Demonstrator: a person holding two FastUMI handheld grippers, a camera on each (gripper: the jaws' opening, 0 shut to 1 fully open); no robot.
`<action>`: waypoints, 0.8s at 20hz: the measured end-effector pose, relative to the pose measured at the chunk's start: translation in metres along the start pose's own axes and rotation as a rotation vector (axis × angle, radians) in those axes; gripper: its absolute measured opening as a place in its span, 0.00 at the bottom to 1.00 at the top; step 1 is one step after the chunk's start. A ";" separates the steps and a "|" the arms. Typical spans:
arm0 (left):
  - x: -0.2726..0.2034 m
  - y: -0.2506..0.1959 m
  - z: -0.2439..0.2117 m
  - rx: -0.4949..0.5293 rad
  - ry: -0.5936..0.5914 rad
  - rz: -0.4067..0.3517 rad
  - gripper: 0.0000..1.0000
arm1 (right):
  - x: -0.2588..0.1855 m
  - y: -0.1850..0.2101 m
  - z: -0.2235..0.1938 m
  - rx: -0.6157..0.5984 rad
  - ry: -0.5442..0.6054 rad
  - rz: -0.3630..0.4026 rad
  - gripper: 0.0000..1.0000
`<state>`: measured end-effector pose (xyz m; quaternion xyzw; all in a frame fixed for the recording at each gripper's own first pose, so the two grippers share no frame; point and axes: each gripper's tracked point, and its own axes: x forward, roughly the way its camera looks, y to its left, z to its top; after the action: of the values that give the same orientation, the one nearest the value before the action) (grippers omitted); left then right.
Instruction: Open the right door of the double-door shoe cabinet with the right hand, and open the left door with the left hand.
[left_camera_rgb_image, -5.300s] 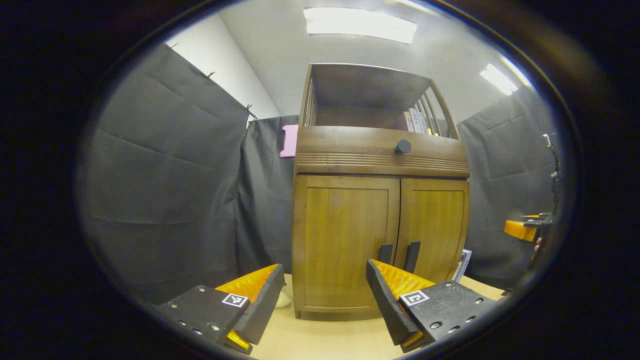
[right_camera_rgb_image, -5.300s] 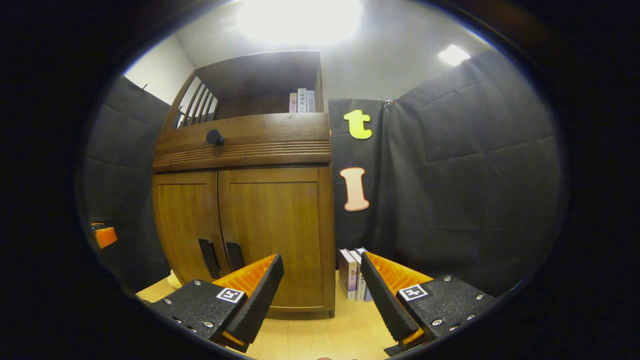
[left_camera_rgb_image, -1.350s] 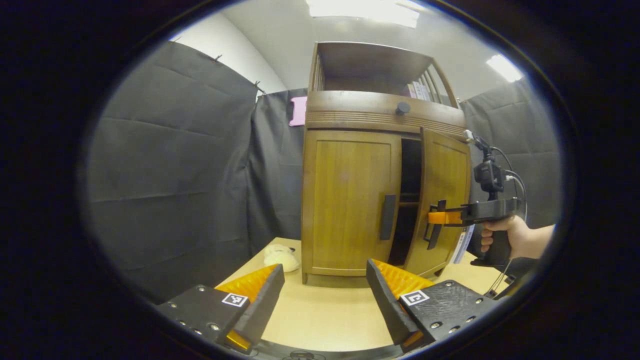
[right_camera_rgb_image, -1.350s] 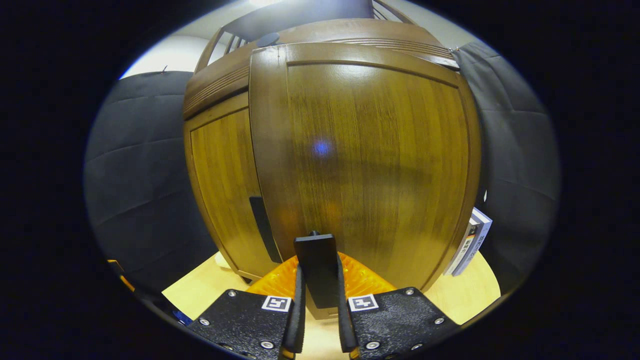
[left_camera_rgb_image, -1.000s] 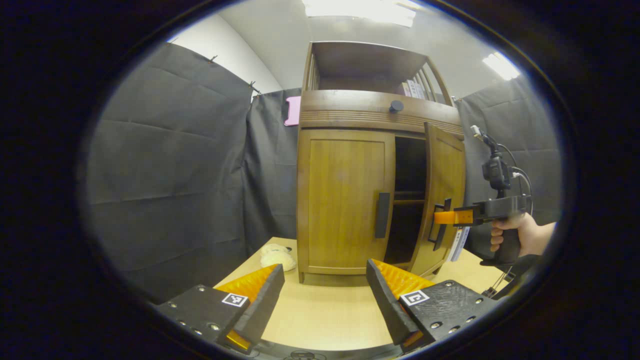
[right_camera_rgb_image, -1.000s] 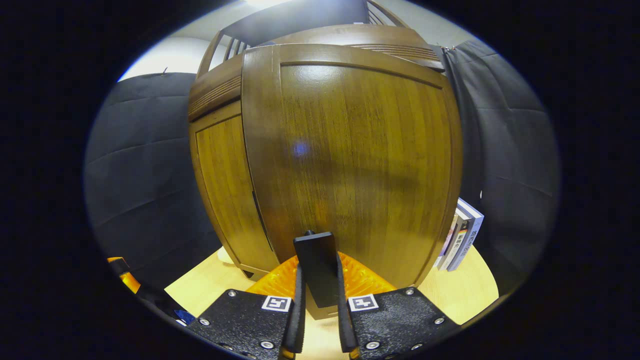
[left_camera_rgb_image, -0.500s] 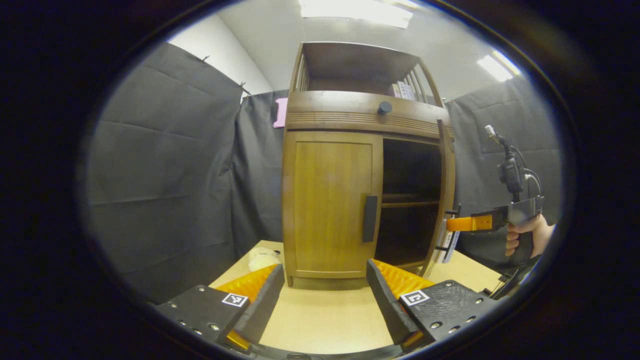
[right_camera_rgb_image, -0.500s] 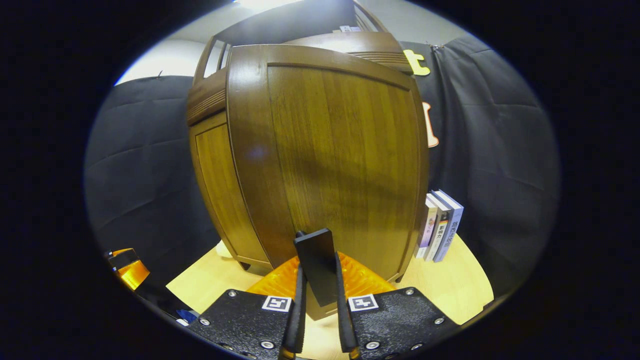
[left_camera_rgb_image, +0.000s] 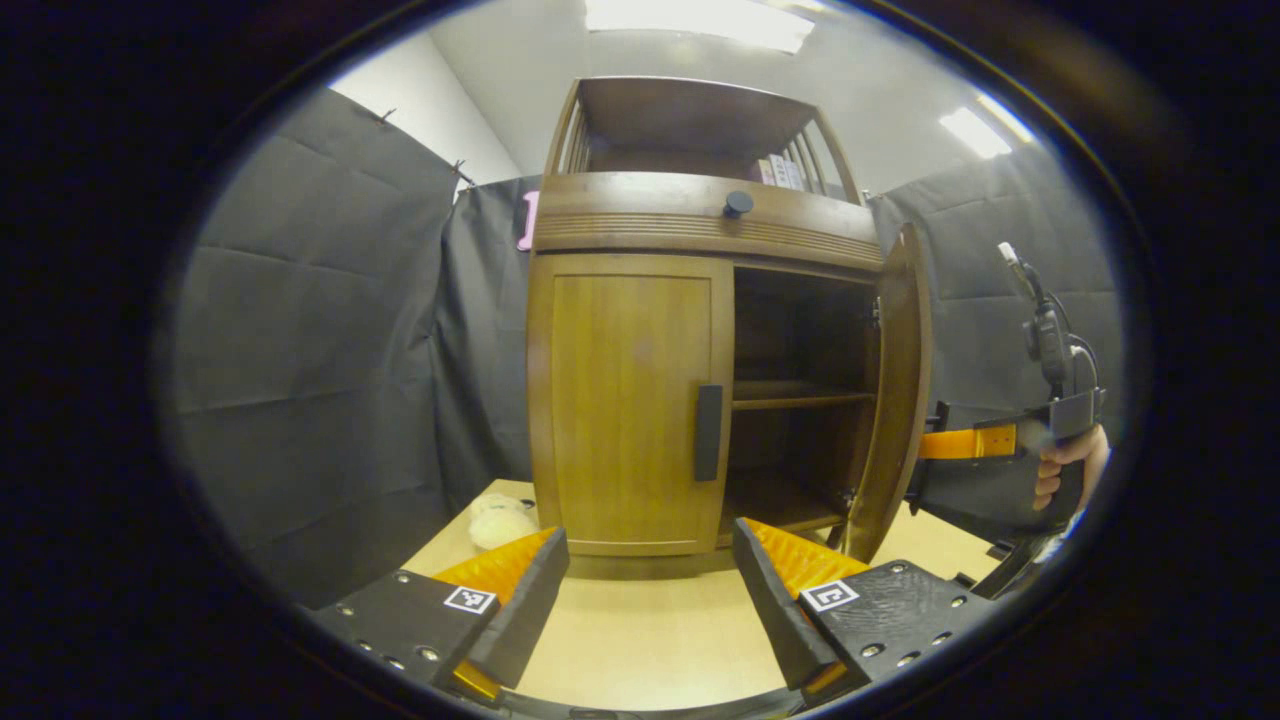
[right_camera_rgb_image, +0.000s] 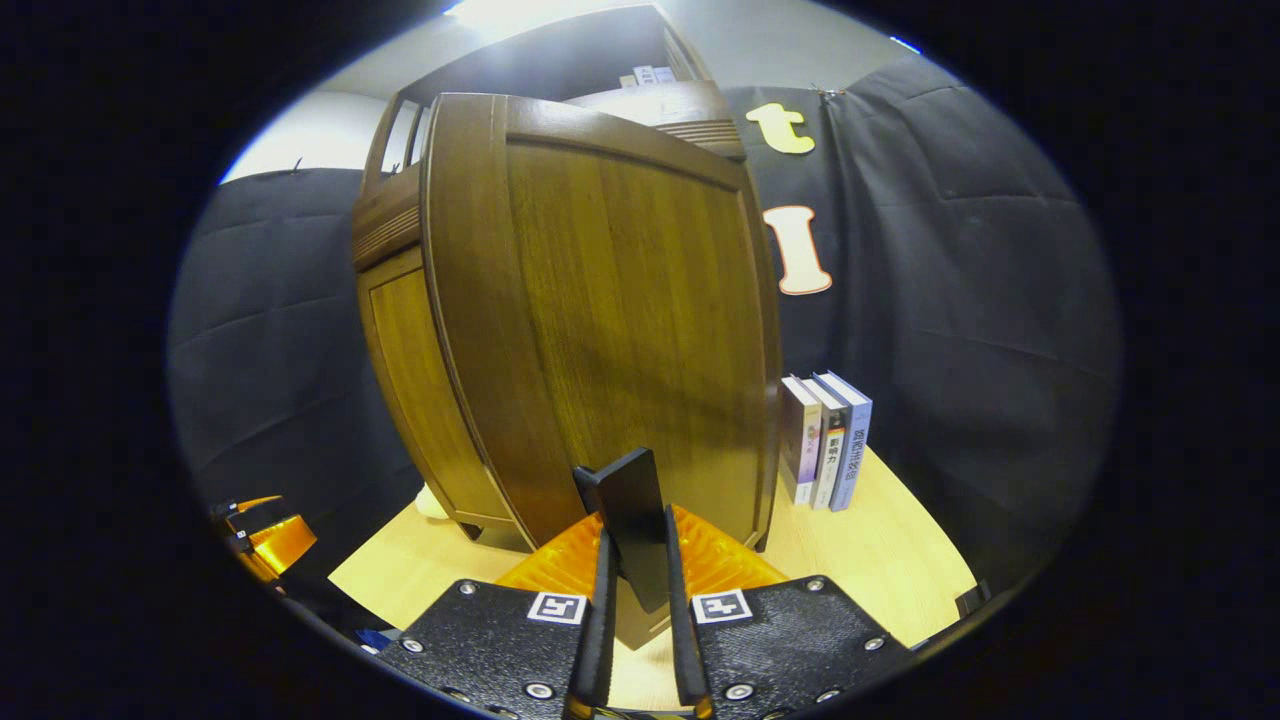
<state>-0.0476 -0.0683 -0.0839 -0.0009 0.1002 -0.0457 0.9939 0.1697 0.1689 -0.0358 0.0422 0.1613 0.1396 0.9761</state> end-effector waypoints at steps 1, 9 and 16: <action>0.003 -0.003 -0.001 0.000 0.003 -0.008 0.94 | -0.001 -0.001 -0.001 0.008 0.001 -0.006 0.24; 0.016 -0.026 -0.007 0.008 0.017 -0.065 1.00 | -0.006 -0.009 -0.001 0.038 -0.001 -0.037 0.17; 0.022 -0.038 -0.007 0.014 0.018 -0.091 1.00 | -0.008 -0.027 -0.001 0.037 -0.011 -0.071 0.12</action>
<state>-0.0315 -0.1085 -0.0950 0.0020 0.1085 -0.0917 0.9899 0.1696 0.1413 -0.0375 0.0551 0.1598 0.1017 0.9803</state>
